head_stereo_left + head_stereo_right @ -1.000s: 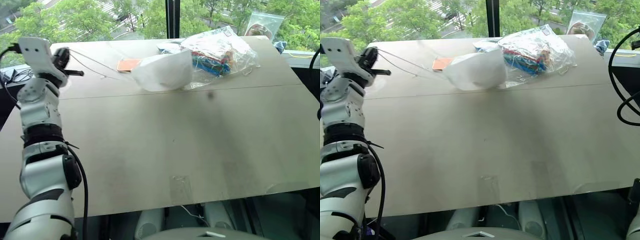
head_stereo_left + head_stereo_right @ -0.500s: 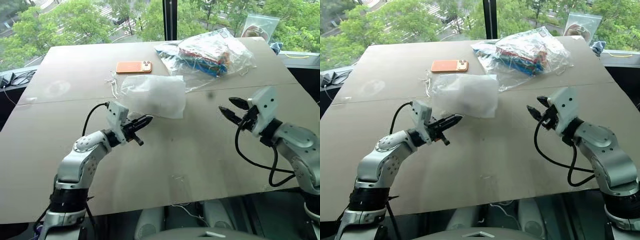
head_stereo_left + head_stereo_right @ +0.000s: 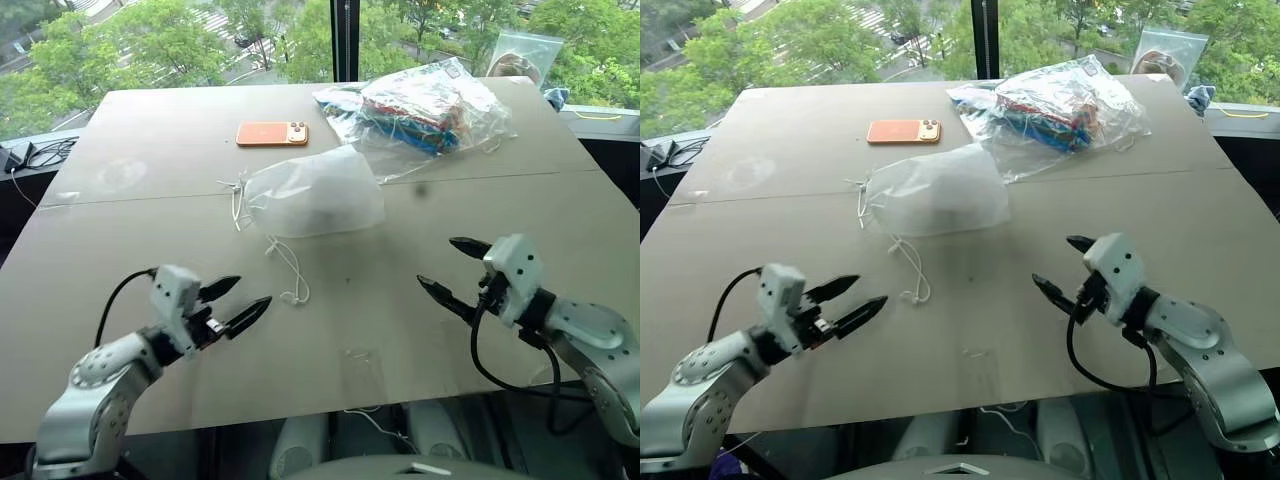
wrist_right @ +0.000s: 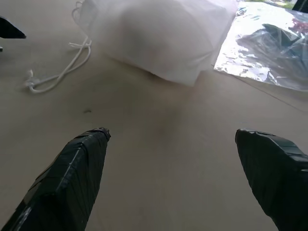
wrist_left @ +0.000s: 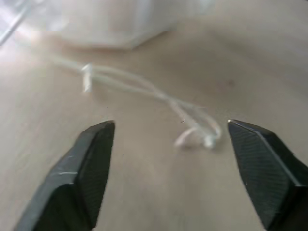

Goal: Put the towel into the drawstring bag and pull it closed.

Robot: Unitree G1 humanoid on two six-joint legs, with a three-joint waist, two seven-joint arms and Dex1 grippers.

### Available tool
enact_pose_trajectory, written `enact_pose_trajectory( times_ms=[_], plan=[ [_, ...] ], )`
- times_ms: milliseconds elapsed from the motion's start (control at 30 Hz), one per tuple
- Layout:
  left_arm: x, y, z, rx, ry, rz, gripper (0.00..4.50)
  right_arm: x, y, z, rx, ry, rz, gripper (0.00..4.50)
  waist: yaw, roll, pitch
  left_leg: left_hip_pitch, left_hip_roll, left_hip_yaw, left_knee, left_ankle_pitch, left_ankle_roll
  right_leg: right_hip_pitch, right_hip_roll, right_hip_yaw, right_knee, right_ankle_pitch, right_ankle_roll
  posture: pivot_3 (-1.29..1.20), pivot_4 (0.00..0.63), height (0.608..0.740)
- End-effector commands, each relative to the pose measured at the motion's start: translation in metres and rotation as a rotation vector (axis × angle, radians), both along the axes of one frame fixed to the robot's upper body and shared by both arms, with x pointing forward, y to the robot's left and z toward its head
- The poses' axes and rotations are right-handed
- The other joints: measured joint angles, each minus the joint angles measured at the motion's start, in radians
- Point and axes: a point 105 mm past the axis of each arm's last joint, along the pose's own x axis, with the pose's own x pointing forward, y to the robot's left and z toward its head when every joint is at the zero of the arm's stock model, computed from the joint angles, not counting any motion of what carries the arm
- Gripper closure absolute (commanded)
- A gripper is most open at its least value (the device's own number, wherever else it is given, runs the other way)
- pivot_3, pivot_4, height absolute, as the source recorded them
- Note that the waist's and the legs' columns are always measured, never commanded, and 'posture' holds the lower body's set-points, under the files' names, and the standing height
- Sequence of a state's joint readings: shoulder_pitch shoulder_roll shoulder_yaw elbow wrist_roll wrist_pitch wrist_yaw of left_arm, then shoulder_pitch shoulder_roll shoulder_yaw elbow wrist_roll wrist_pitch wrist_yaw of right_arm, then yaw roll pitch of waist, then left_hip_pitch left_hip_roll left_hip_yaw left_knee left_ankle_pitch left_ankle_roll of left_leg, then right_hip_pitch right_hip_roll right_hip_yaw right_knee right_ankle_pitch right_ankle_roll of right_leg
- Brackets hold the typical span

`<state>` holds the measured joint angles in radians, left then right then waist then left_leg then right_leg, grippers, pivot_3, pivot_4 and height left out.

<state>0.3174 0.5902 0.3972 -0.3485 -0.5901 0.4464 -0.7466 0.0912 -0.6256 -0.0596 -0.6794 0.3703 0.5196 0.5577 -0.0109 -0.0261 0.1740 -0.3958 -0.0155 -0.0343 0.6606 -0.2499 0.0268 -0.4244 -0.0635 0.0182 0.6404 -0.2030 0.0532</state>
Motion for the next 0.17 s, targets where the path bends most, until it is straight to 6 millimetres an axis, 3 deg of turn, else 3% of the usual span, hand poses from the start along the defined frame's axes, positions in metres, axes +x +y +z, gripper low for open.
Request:
enact_pose_trajectory(
  times_ms=[33, 167],
  plan=[
    [-0.0113, 0.0161, 0.0129, 0.022, -0.059, 0.111, 0.01, -0.0078, -0.0111, 0.0137, -0.008, -0.080, -0.038, 0.00, 0.001, 0.000, 0.000, 0.000, 0.000, 0.000, 0.000, 0.000, 0.000, 0.000, 0.000, 0.000, 0.000, 0.000, 0.000, 0.00, 0.150, 0.740],
    [-0.0163, 0.0234, 0.0193, 0.019, -0.106, 0.197, 0.01, -0.0124, -0.0208, 0.0094, -0.010, -0.081, -0.075, 0.00, 0.005, 0.000, 0.000, 0.001, 0.001, -0.003, 0.004, 0.000, 0.000, 0.003, 0.000, -0.003, 0.000, -0.003, 0.004, 0.00, 0.150, 0.740]
  ],
)
